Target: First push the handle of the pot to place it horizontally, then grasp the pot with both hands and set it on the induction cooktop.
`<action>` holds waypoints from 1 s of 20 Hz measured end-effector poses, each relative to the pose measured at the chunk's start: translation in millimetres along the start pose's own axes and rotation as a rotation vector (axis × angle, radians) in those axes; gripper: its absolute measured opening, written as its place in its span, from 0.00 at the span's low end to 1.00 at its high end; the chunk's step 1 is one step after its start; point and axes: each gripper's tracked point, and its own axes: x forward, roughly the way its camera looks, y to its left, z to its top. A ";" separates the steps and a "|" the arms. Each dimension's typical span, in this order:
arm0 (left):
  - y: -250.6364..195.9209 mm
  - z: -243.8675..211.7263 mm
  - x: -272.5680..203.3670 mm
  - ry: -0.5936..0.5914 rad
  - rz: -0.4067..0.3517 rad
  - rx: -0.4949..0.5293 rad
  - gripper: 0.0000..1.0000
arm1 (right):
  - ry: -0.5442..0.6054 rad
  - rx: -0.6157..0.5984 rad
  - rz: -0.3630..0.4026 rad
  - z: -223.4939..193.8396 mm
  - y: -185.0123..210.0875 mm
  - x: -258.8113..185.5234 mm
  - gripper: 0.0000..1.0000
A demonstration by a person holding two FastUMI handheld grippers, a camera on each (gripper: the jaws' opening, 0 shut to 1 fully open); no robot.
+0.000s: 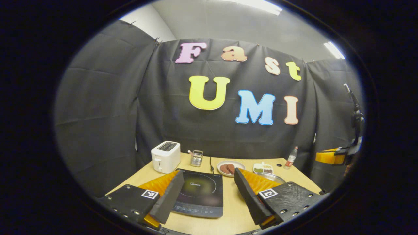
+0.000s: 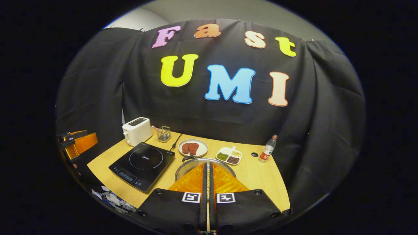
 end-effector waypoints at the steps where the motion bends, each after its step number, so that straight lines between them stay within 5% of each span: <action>1: 2.9 -0.6 0.5 0.001 0.002 0.003 0.95 | 0.021 -0.003 0.031 -4.7 9.6 1.8 0.02; 9: 7.7 -6.5 7.7 0.033 -0.009 0.042 0.94 | 0.218 0.061 0.158 -53.9 33.4 19.6 0.02; 20: -51.8 -29.2 24.1 0.122 -0.036 0.091 0.95 | 0.535 0.190 0.208 -156.9 -5.2 41.7 0.02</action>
